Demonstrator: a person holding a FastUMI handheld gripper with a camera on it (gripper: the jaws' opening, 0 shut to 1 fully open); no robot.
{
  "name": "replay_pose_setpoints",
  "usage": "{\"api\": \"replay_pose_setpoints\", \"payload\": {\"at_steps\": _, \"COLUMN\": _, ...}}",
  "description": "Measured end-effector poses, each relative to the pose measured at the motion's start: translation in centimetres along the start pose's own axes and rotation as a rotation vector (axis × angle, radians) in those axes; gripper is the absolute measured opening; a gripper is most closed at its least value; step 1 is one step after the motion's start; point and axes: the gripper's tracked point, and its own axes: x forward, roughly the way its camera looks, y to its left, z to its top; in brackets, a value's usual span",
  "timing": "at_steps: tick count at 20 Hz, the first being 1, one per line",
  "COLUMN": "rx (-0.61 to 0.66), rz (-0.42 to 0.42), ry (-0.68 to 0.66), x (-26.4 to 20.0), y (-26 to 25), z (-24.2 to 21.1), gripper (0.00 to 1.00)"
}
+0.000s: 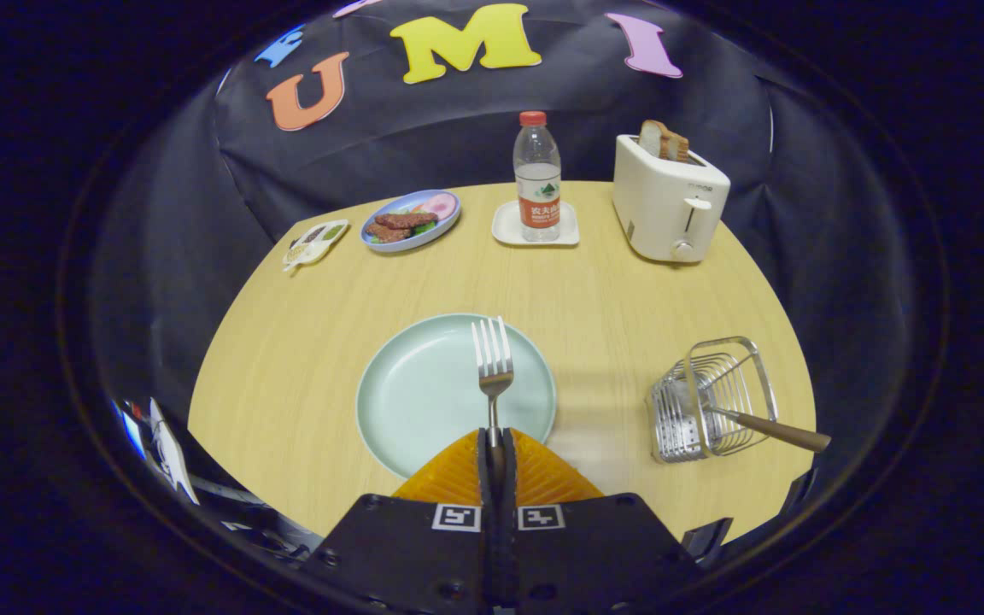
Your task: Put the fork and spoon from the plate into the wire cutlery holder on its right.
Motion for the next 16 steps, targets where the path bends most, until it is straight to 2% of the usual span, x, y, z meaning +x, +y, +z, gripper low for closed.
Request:
{"api": "replay_pose_setpoints", "payload": {"at_steps": 11, "rx": 0.095, "rz": -0.064, "ry": -0.013, "x": -3.8, "y": -10.0, "z": 1.4, "gripper": 0.01}}
{"api": "replay_pose_setpoints", "payload": {"at_steps": 16, "rx": 0.119, "rz": -0.065, "ry": 0.094, "x": -5.4, "y": -12.9, "z": 0.1, "gripper": 0.01}}
